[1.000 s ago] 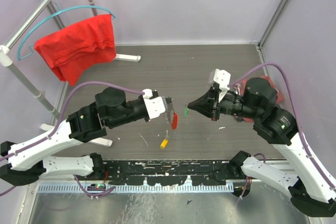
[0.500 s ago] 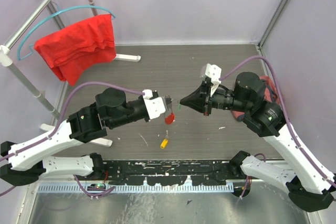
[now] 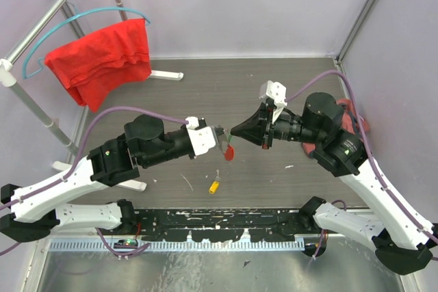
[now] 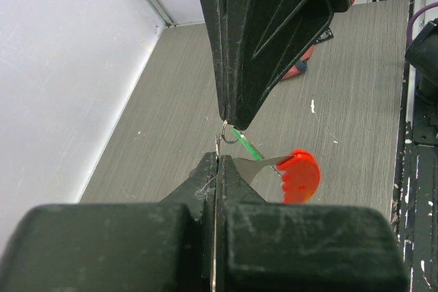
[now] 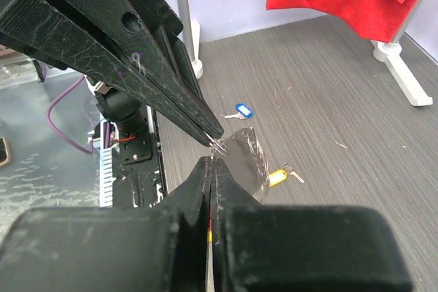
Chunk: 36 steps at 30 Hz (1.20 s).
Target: Put the keys on the keyring
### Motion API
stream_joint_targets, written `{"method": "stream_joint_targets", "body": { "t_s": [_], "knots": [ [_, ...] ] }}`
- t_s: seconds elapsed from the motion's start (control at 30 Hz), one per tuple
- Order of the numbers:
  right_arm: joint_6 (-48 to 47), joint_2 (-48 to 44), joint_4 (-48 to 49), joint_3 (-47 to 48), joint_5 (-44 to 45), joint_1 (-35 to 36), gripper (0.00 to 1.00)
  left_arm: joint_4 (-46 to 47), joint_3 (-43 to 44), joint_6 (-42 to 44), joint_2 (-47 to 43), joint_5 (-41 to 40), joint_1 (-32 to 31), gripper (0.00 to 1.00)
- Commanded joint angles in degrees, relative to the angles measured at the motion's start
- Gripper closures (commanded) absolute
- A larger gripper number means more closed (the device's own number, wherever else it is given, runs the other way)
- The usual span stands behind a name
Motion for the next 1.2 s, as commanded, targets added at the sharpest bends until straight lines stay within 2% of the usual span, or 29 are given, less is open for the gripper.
{"method": "stream_joint_targets", "body": {
  "t_s": [0.0,0.5,1.17],
  "knots": [
    [1.03,0.24,4.59,0.29,-1.58,-0.01,0.99,3.03,-0.45,-0.16,-0.64,-0.45,-0.29,1.00],
    [1.21,0.89,5.83,0.16,-2.53,0.04,0.99,3.49,-0.85,-0.04,-0.23,-0.84,-0.47,1.00],
    [0.15,0.61,3.39,-0.87,4.73,0.06,0.99,4.12,-1.41,0.26,-0.62,-1.32,-0.58,1.00]
  ]
}}
